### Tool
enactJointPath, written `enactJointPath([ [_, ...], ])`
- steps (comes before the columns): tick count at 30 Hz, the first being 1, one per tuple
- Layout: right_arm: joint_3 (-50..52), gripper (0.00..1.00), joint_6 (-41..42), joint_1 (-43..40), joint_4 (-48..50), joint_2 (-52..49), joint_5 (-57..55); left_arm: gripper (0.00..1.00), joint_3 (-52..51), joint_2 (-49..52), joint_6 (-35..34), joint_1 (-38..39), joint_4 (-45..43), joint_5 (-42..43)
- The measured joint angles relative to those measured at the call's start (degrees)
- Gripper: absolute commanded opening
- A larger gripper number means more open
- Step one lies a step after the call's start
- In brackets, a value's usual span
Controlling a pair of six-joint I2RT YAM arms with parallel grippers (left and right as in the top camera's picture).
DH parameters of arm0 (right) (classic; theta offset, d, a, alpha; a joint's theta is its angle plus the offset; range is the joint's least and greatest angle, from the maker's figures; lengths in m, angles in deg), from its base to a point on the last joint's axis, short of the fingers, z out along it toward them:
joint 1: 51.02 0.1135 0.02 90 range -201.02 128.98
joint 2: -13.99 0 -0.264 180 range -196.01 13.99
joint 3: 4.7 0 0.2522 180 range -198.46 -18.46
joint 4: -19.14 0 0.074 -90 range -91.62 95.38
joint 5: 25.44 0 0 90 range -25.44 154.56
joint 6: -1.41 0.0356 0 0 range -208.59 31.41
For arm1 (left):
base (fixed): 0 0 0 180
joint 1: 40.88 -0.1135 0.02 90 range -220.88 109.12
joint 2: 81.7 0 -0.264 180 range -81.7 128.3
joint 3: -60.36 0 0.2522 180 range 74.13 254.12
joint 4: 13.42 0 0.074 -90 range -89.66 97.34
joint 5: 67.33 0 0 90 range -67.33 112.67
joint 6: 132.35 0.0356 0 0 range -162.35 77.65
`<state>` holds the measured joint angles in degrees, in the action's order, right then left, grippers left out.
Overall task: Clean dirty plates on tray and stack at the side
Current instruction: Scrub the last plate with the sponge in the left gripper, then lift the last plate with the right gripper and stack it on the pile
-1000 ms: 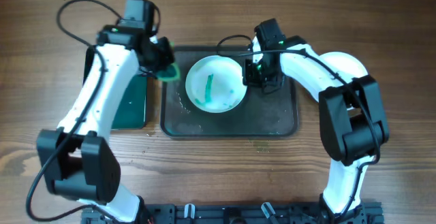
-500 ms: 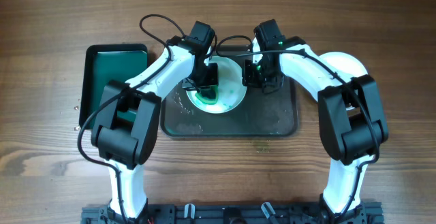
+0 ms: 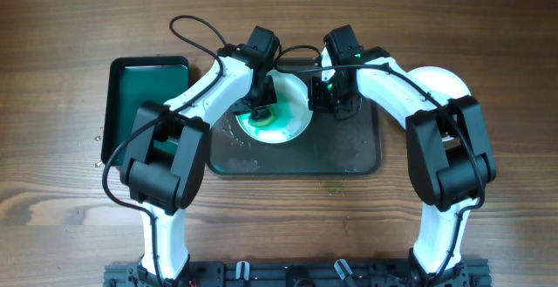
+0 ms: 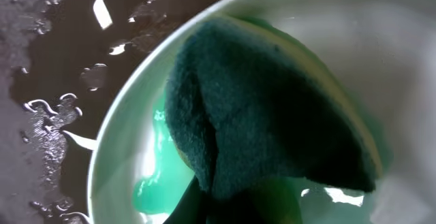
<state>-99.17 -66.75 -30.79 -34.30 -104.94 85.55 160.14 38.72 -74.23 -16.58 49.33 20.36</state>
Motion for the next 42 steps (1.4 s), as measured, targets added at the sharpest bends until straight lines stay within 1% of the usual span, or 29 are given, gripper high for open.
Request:
enactJointPath([
  [1,0.0,0.04,0.0,0.0,0.0,0.0,0.0,0.04,0.0,0.0,0.3,0.0,0.0,0.4],
  [3,0.0,0.04,0.0,0.0,0.0,0.0,0.0,0.04,0.0,0.0,4.7,-0.5,-1.3,5.0],
  [4,0.0,0.04,0.0,0.0,-0.1,0.0,0.0,0.04,-0.2,0.0,7.5,-1.0,-2.4,8.3],
  [5,0.0,0.04,0.0,-0.1,-0.1,0.0,0.0,0.04,-0.4,0.1,13.0,-1.4,-4.8,16.3],
  [8,0.0,0.04,0.0,-0.1,-0.1,0.0,0.0,0.04,-0.9,0.7,19.5,-0.1,-7.9,26.4],
  [9,0.0,0.04,0.0,-0.1,-0.1,0.0,0.0,0.04,-1.0,0.8,20.7,0.6,-8.2,28.1],
  [10,0.0,0.04,0.0,-0.1,-0.1,0.0,0.0,0.04,-1.0,0.8,20.9,1.0,-8.5,27.4],
  [12,0.0,0.04,0.0,-0.1,-0.1,0.0,0.0,0.04,-1.0,0.8,19.1,1.0,-8.2,22.0],
  [13,0.0,0.04,0.0,-0.1,0.0,0.0,0.0,0.04,-0.9,0.8,16.9,1.1,-7.5,18.1],
  [16,0.0,0.04,0.0,0.2,0.2,0.0,0.7,0.04,0.0,0.2,7.8,1.6,-3.0,2.1],
  [17,0.0,0.04,0.0,0.2,0.2,0.0,0.7,0.04,0.3,0.1,5.5,1.2,-1.4,-2.2],
  [18,0.0,0.04,0.0,0.2,0.2,0.0,0.7,0.04,0.6,0.1,4.4,0.7,0.1,-3.8],
  [21,0.0,0.04,0.0,0.2,0.2,0.0,0.7,0.04,2.0,-0.2,4.7,-1.2,3.8,-3.3],
  [23,0.0,0.04,0.0,0.2,0.1,0.0,0.7,0.04,3.4,-1.6,6.4,-2.1,6.4,-0.7],
  [25,0.0,0.04,-0.7,0.2,0.0,0.0,0.6,0.04,5.9,-5.7,7.6,-3.4,8.9,1.2],
  [27,0.0,0.04,-1.5,0.2,-0.6,0.0,0.3,0.04,7.1,-10.0,7.8,-5.2,9.4,2.0],
  [28,0.0,0.04,-1.8,0.2,-0.9,0.1,-0.1,0.04,7.9,-14.0,7.8,-7.6,9.6,2.4],
  [30,0.0,0.04,-2.4,0.3,-2.8,1.2,-4.0,0.04,8.6,-16.7,7.9,-10.9,9.6,2.4],
  [32,0.0,0.04,-2.9,1.0,-4.3,4.0,-11.4,0.04,8.7,-16.7,8.0,-14.4,10.3,2.6],
  [33,0.0,0.04,-3.5,2.3,-4.9,6.8,-17.1,0.04,8.7,-16.5,8.0,-15.5,10.6,2.6],
  [35,0.0,0.04,-4.2,6.0,-5.7,11.4,-27.2,0.04,8.7,-16.5,8.0,-17.2,10.8,2.6],
  [37,0.0,0.04,-4.4,11.1,-7.1,14.1,-38.5,0.04,8.7,-16.5,8.0,-17.4,10.8,2.6],
  [42,0.0,0.04,-5.0,21.1,-10.7,15.0,-64.1,0.04,8.7,-16.5,8.1,-17.4,11.0,2.7],
])
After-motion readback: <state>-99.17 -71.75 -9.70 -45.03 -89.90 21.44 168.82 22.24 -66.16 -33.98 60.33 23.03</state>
